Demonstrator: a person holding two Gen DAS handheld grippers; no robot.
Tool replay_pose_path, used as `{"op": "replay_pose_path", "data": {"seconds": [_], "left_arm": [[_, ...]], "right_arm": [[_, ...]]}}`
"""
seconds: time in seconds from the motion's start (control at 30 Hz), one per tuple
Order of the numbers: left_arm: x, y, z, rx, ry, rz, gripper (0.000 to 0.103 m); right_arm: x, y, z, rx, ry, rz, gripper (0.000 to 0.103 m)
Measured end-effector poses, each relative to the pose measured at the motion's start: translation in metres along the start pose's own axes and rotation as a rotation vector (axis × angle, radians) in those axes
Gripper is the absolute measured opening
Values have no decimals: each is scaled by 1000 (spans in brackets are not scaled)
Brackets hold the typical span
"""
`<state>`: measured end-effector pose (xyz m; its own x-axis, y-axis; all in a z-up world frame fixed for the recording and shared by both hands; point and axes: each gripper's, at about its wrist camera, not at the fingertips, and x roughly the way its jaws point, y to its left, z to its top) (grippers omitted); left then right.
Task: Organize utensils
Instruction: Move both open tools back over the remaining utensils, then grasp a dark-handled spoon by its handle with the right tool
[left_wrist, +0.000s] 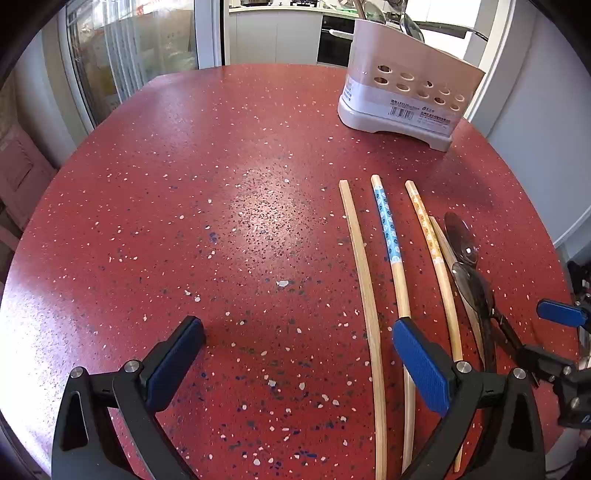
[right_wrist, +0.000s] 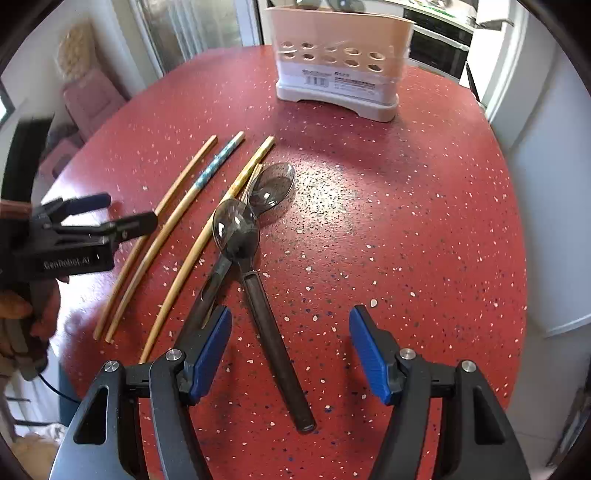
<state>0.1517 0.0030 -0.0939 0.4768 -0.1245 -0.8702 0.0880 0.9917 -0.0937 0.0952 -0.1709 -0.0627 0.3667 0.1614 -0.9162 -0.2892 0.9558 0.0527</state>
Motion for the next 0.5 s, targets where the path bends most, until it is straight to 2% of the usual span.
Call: {"op": "replay_pose_path", "data": {"seconds": [0.2,0.37,0.5], "left_arm": [[7,-3,9,17,10,13,103],[16,-10,17,60,29,30,103],[21,-18,21,93,45,35,103]], "right_arm": [[7,13,8,-65,26,-18,64],[17,19,16,-95,63,-41,48],[20,22,24,-114,82,-33,41]]}}
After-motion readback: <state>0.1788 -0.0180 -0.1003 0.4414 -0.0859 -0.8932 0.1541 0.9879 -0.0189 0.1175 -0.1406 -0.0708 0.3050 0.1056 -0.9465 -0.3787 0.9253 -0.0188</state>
